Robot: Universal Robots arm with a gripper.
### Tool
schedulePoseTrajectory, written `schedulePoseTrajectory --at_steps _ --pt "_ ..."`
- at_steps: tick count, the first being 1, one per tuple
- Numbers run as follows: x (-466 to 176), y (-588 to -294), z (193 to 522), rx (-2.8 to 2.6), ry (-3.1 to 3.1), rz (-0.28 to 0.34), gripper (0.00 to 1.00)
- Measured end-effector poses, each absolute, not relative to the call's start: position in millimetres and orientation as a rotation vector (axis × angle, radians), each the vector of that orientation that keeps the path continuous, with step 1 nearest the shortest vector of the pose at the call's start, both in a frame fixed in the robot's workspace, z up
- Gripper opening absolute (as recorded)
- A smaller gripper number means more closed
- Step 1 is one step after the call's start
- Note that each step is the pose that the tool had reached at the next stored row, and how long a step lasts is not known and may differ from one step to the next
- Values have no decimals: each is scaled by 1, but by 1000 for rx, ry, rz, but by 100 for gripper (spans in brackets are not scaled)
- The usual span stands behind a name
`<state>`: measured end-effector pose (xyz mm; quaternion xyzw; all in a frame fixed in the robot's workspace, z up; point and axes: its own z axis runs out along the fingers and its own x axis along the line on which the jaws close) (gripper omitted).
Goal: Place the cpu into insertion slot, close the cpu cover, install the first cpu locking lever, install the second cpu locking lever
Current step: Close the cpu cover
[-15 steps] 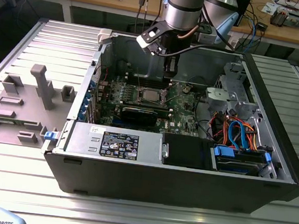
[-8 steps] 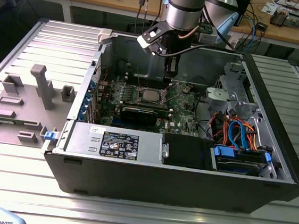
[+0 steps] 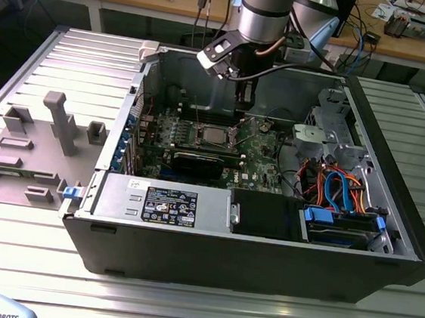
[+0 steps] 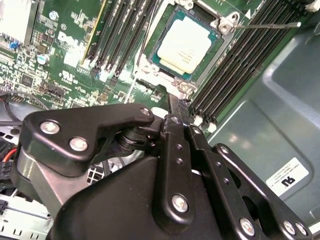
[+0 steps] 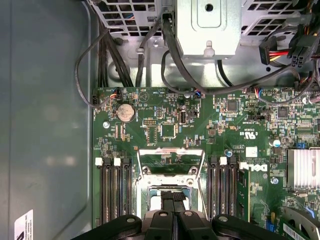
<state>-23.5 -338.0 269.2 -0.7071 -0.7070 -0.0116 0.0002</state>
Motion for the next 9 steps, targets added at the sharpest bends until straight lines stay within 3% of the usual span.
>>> schedulePoseTrajectory --at_steps 9 --pt "-20 -338 269 -2221 -2221 -37 11"
